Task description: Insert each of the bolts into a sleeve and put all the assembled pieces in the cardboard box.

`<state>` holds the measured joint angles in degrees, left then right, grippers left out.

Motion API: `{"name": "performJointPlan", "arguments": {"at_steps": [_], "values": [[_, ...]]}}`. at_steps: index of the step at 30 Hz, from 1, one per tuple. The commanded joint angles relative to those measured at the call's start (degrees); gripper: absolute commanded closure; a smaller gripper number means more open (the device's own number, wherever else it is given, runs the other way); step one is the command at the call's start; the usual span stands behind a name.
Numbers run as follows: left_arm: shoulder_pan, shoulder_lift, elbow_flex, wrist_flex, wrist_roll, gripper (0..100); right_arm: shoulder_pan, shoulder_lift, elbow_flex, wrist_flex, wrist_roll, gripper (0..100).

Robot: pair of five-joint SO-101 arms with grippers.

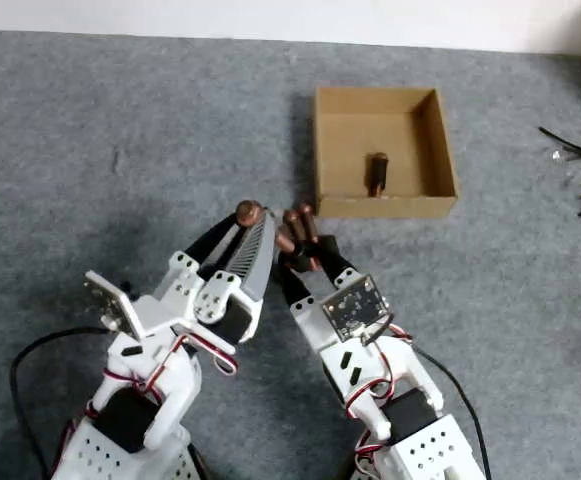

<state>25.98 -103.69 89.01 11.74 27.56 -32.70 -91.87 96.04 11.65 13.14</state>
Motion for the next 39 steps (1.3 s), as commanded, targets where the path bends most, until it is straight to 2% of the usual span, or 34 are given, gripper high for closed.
{"name": "performJointPlan", "arguments": {"at_steps": [1,16,21,28,32,39], "values": [[0.13,-0.22,-0.40,-1.93,-0.88,99,-0.66,-0.84,6.37,-1.89,0.62,99.4],[0.75,-0.31,5.32,-1.93,-1.14,99,-1.36,-1.01,6.73,0.22,0.70,99.4],[0.75,-0.48,6.99,-2.02,-1.14,99,-3.74,-1.01,6.64,0.40,5.45,99.4],[0.92,-0.40,8.13,-1.85,-0.97,99,-4.35,-1.01,6.64,0.22,5.63,99.4],[3.65,-0.75,7.96,-1.67,-0.97,99,-4.35,-1.01,6.64,0.22,5.71,99.4],[4.09,-0.75,7.96,-1.67,-0.88,99,-4.26,-0.66,6.73,0.40,5.71,99.4]]}}
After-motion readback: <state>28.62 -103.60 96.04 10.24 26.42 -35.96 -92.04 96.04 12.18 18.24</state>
